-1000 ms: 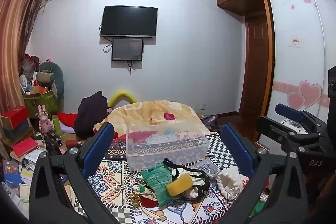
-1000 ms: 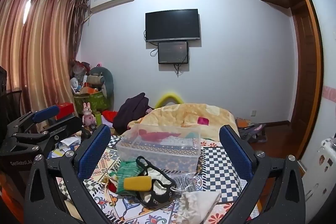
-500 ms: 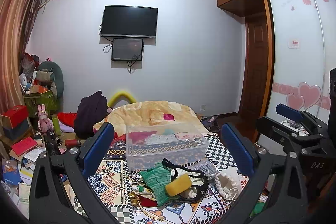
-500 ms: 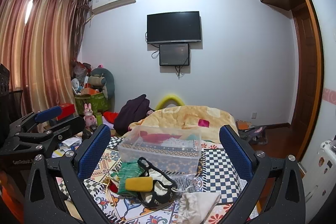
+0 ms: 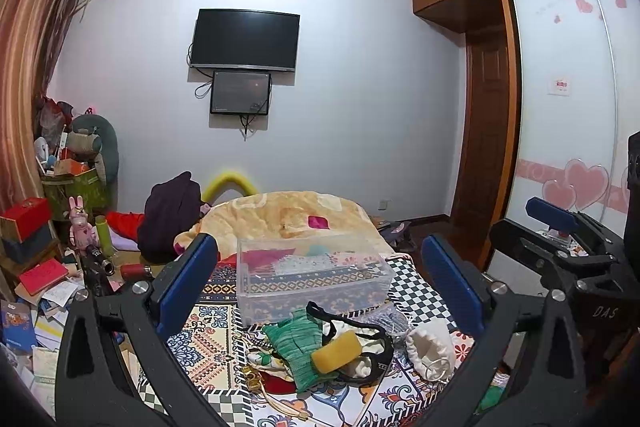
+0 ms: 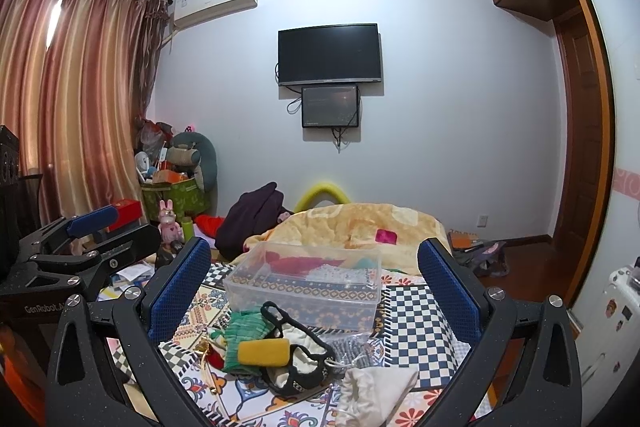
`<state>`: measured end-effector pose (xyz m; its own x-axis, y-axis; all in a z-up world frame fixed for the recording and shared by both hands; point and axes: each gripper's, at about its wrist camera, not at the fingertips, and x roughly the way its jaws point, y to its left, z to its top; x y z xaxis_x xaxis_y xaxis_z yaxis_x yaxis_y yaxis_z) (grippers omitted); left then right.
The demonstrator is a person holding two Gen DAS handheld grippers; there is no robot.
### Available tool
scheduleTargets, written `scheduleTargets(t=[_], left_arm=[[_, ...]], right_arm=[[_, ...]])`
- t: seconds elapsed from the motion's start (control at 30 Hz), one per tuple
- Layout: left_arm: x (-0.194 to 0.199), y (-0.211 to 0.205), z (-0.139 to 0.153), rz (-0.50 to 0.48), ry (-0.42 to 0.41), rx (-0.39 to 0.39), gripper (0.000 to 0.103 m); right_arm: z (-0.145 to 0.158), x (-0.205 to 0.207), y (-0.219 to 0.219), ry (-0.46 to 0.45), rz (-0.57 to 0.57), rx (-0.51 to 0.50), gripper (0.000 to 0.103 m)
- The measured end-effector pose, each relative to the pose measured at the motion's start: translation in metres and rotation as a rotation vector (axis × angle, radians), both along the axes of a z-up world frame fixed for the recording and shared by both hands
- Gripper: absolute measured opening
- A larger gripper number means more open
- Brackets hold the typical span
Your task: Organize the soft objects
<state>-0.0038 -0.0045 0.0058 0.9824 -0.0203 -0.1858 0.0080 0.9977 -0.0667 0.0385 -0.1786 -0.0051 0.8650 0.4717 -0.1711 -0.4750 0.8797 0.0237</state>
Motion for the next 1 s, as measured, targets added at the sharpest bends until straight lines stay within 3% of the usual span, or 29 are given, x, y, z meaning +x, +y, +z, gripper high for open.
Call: scheduleTargets(t=[1.0], left_arm=[[-0.0021,-0.0002,0.0,0.004,-0.007,0.005,0.103]], right_arm=[[0.0027,-0.0023,-0.0005,-0.004,-0.001,0.004,0.103]])
